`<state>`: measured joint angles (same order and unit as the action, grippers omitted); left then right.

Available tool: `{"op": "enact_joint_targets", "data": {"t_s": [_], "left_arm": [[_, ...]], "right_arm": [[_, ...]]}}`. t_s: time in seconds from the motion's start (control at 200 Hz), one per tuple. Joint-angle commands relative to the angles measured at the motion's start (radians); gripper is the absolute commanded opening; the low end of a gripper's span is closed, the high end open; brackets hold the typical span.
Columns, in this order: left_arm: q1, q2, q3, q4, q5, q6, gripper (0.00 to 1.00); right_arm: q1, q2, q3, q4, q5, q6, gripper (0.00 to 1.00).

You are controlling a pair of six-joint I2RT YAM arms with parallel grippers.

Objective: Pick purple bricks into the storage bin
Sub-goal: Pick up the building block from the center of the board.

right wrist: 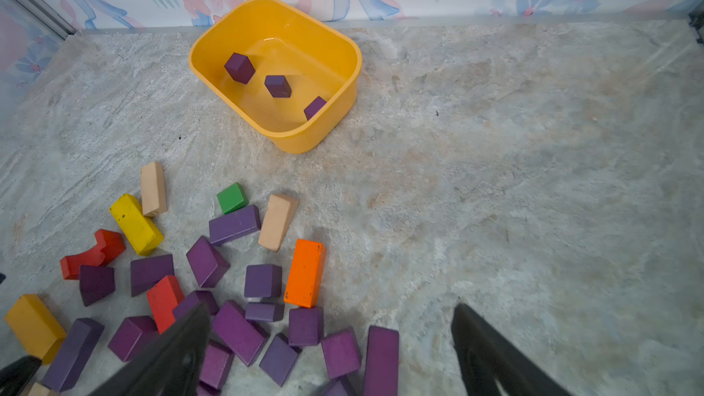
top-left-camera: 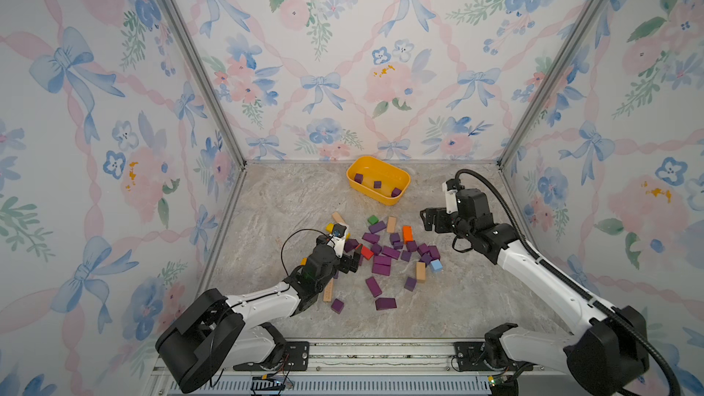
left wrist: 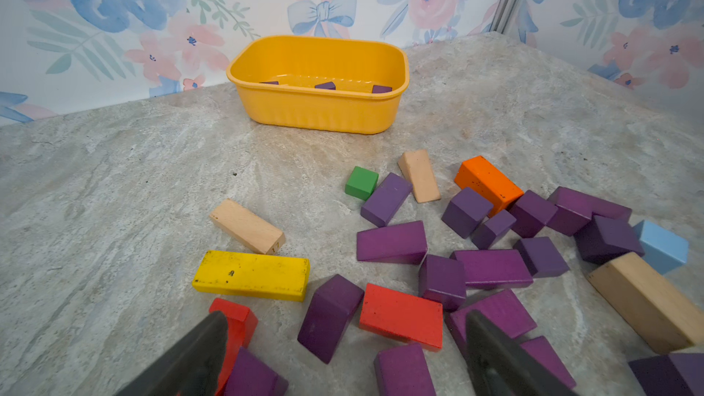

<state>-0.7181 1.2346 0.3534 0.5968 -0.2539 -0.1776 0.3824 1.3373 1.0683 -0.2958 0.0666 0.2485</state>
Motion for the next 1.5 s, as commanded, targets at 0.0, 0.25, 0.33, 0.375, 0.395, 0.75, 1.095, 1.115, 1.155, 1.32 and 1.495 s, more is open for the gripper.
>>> {"op": "enact_joint_targets", "data": {"t_s": [0.0, 0.25, 0.33, 0.375, 0.395, 0.75, 1.095, 1.115, 1.155, 1.32, 1.495], "left_arm": [[0.007, -0.004, 0.076, -0.146, 0.000, -0.073, 0.98], [-0.013, -0.099, 0.179, -0.546, 0.002, -0.243, 0.98], [-0.022, -0.164, 0.172, -0.622, 0.012, -0.311, 0.98], [-0.029, -0.201, 0.165, -0.662, 0.017, -0.346, 0.96], [-0.032, -0.216, 0.163, -0.678, 0.021, -0.359, 0.95], [-0.155, -0.270, 0.145, -0.903, 0.027, -0.512, 0.84], [-0.255, -0.225, 0.147, -1.008, 0.003, -0.607, 0.69], [-0.257, -0.219, 0.150, -1.017, 0.002, -0.608, 0.69], [-0.260, -0.212, 0.157, -1.038, -0.001, -0.608, 0.69], [-0.294, -0.216, 0.164, -1.057, -0.004, -0.624, 0.67], [-0.313, -0.213, 0.158, -1.075, 0.014, -0.657, 0.66]], "right_arm": [[-0.049, -0.063, -0.064, 0.048, -0.066, 0.002, 0.97], [-0.093, -0.149, -0.141, 0.095, -0.237, -0.013, 0.97], [-0.093, -0.164, -0.156, 0.102, -0.240, -0.016, 0.97], [-0.093, -0.171, -0.165, 0.104, -0.238, -0.014, 0.97], [-0.093, -0.175, -0.168, 0.101, -0.231, -0.011, 0.97], [-0.108, -0.182, -0.196, 0.055, -0.194, 0.002, 0.97], [-0.135, -0.145, -0.190, 0.067, -0.205, 0.019, 0.97], [-0.137, -0.143, -0.188, 0.066, -0.206, 0.019, 0.97], [-0.137, -0.139, -0.188, 0.066, -0.207, 0.020, 0.97], [-0.145, -0.126, -0.188, 0.063, -0.206, 0.023, 0.97], [-0.154, -0.133, -0.198, 0.067, -0.205, 0.026, 0.97]]}}
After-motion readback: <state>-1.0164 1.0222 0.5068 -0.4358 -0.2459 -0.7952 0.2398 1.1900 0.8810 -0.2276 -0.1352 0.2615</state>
